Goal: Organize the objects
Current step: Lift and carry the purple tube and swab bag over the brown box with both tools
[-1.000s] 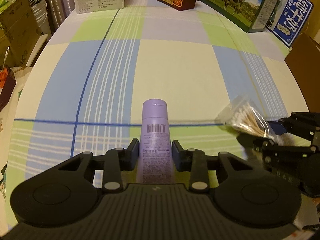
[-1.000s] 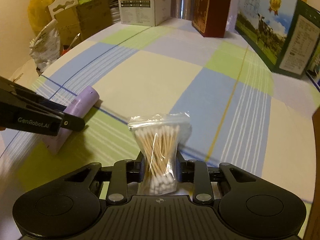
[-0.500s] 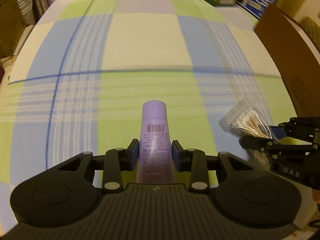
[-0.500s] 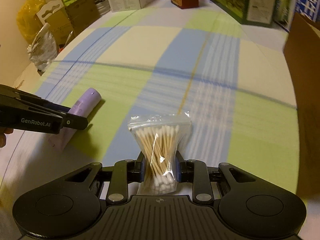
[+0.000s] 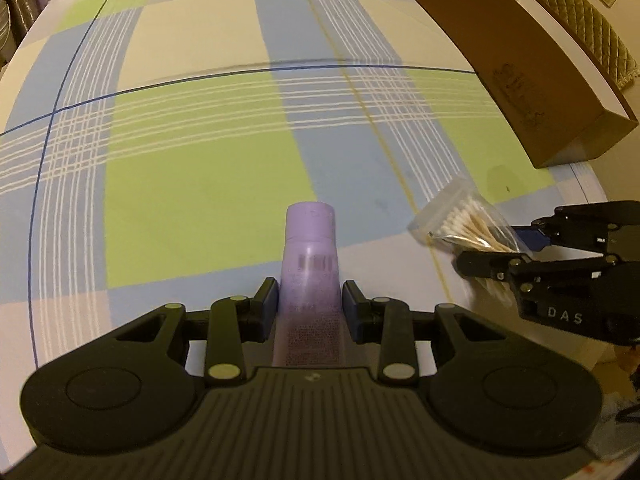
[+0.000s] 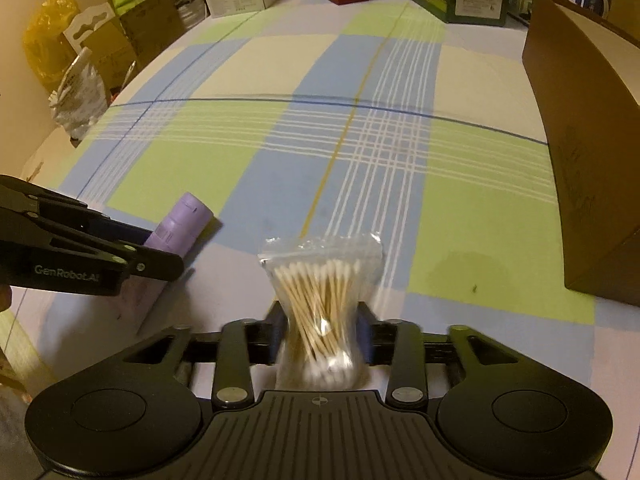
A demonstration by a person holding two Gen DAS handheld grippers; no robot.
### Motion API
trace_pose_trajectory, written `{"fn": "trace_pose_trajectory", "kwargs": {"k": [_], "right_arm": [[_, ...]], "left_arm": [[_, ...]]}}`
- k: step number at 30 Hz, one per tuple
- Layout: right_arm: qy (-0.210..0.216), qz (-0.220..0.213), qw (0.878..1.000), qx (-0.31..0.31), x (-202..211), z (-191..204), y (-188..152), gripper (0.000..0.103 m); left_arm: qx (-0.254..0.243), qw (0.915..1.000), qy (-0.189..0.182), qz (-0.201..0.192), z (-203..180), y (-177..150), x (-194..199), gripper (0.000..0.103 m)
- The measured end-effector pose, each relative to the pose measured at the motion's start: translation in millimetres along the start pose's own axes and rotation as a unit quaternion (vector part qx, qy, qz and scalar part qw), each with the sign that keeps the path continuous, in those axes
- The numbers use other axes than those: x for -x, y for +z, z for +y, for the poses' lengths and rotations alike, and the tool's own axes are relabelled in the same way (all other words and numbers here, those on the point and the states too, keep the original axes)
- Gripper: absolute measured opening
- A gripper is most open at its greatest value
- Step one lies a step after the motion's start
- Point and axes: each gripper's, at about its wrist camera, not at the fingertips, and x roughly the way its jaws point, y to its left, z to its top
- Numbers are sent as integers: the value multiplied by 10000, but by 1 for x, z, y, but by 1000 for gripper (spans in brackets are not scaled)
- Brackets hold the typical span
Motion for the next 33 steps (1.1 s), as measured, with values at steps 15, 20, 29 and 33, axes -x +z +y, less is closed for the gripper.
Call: {"fn": "trace_pose_trajectory", "kwargs": {"k": [15, 20, 29, 33], "right_arm": [[-181, -185, 9989, 390, -1, 5, -3, 27], [-65, -274, 9990, 337, 12, -2, -5, 27], [167, -626, 9977, 185, 50, -22, -5, 27], [215, -790, 9966, 128, 66, -32, -4, 27]], "left_arm": [[278, 9984, 481, -141, -14, -2, -2, 29], [288, 9982, 507, -135, -21, -6, -1, 28], [212, 9984, 426, -311, -48, -3, 9, 28], [141, 9980, 377, -487, -62, 4, 16, 28]]}}
